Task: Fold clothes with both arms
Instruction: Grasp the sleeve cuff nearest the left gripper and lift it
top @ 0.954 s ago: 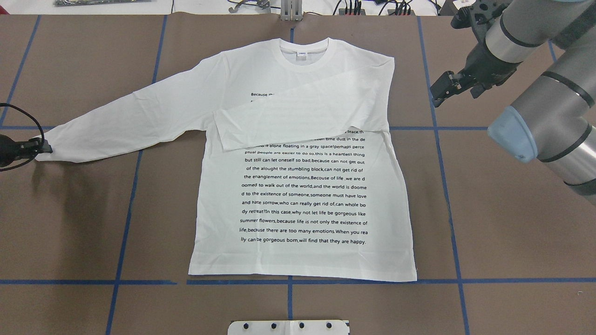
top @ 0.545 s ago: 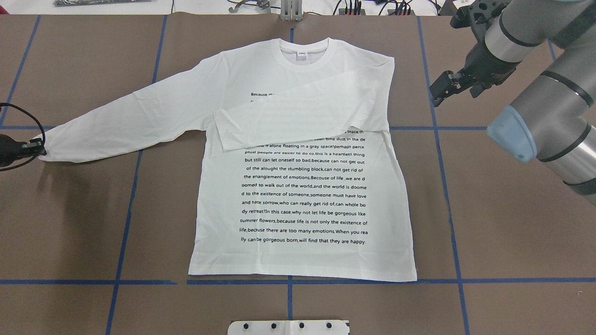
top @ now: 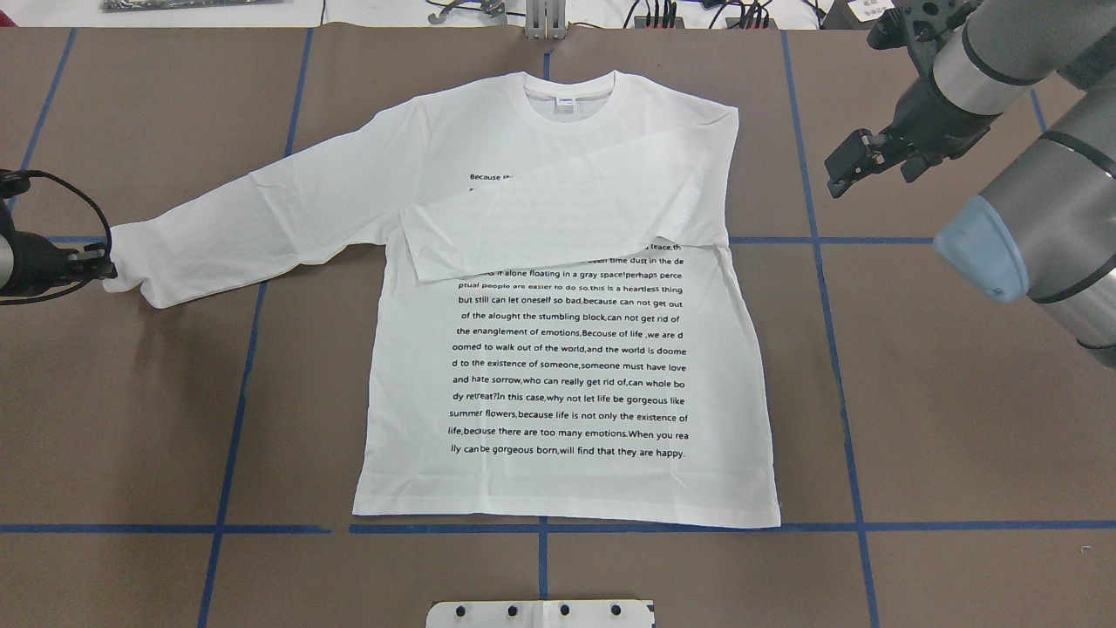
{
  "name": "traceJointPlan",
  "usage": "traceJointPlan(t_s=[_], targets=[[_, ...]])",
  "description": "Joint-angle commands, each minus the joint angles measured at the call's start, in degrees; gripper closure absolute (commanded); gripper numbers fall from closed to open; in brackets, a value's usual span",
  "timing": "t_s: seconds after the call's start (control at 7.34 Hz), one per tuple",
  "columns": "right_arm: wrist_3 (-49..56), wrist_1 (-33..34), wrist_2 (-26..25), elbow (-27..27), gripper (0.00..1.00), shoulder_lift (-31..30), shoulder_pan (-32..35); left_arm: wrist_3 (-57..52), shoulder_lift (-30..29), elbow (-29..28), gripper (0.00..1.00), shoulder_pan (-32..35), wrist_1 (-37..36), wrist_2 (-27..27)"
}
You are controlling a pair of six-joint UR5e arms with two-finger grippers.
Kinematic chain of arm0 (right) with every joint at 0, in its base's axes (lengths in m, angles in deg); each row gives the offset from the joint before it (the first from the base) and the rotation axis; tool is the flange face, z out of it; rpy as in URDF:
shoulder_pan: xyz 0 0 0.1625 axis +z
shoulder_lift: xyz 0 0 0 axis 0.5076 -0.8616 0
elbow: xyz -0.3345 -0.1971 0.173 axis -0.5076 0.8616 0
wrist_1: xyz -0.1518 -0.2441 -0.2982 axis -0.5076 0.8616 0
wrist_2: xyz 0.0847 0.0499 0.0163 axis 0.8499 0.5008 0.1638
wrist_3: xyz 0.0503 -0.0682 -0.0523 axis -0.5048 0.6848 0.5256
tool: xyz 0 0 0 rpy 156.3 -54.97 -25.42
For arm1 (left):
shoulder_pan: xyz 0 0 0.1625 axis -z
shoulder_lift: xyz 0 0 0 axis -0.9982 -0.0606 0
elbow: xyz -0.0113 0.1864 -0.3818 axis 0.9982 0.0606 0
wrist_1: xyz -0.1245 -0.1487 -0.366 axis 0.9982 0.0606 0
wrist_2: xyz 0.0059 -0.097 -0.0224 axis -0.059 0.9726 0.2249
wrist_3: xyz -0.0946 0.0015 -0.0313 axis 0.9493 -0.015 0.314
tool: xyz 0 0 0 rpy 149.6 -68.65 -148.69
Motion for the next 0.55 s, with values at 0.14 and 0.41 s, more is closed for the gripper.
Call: traceJointPlan(t_s=[0.14, 0.41], targets=[[0.35, -0.18, -0.01, -4.50, 0.00, -8.26, 1.13, -0.34, -13.71, 9.56, 1.00, 0.44, -25.70, 0.18], [0.97, -0.18, 0.07, -6.96, 0.00, -13.10, 2.89, 0.35, -26.99, 9.31, 1.00, 0.35, -41.00, 0.35]])
